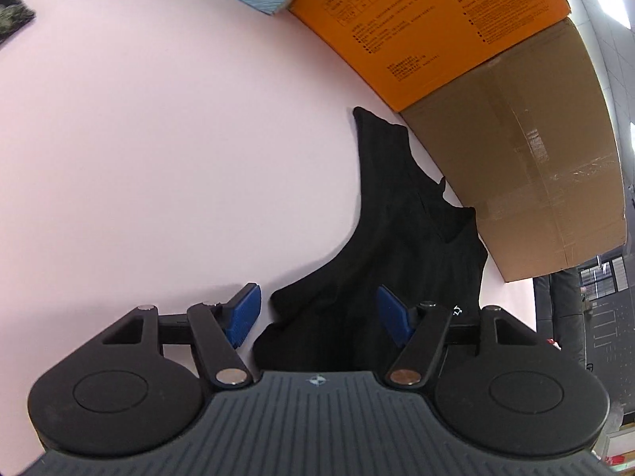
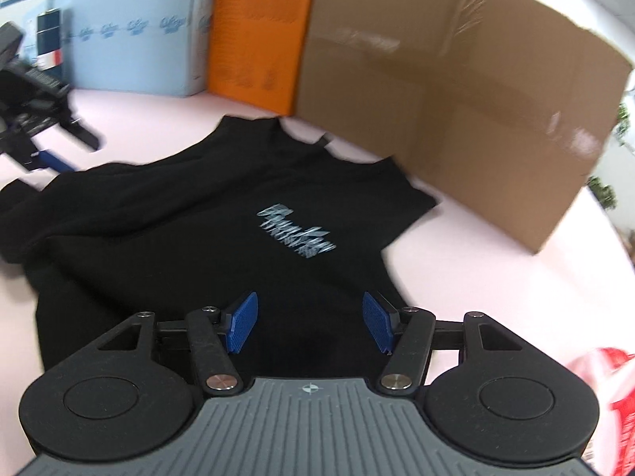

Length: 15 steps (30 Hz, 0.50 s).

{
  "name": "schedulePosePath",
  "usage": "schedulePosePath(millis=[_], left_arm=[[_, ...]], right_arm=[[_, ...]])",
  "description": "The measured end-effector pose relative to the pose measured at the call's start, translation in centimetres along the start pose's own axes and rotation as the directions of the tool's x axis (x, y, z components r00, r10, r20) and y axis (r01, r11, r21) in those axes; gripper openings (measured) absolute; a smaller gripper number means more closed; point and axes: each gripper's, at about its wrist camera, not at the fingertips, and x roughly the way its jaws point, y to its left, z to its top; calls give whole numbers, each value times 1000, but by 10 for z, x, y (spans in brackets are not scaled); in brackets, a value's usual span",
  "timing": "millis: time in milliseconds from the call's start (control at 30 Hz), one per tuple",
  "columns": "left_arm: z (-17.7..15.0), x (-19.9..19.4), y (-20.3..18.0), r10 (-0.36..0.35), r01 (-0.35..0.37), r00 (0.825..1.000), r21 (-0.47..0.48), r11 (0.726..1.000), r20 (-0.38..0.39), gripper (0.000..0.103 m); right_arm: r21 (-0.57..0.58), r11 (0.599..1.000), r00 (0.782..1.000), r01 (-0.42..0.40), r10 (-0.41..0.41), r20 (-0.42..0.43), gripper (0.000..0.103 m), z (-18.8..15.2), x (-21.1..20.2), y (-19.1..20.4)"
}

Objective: Fold clothes

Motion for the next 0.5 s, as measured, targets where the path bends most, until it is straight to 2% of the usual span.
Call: schedulePosePath(millis=[33, 67, 100, 133, 233, 400, 433, 467, 500], left_arm=[[0, 2, -3, 2, -2, 1000, 2, 1000, -1, 46], [1, 4, -3, 11, -11, 1000, -2, 1000, -11, 25], [3, 2, -3, 18, -18, 1000, 4, 1000, -6, 11], [5, 0, -3, 25, -25, 1000, 9, 1000, 0, 8], [10, -6, -4, 46, -46, 999, 24, 999, 17, 5], [41, -21, -4, 117, -122, 988, 48, 991, 104, 5], [45, -21, -2, 124, -129, 988, 54, 990, 97, 6], [50, -21, 0, 131, -136, 987, 60, 989, 90, 8], [52, -20, 2, 133, -138, 988, 63, 988, 79, 16]], right_arm=[[8, 1000, 1000, -11, 11, -13, 57, -2, 2, 3], [17, 1000, 999, -22, 23, -26, 57, -4, 5, 5], [25, 999, 999, -33, 34, -38, 57, -6, 7, 8], [43, 999, 999, -34, 35, -35, 59, -9, 6, 7], [102, 994, 998, -32, 37, -41, 68, -13, 5, 0], [121, 992, 998, -44, 50, -45, 70, -16, 6, -4], [121, 992, 998, -44, 50, -45, 71, -16, 7, -5], [123, 991, 998, -45, 51, -45, 72, -17, 7, -5], [125, 991, 998, -45, 51, -45, 73, -18, 7, -6]])
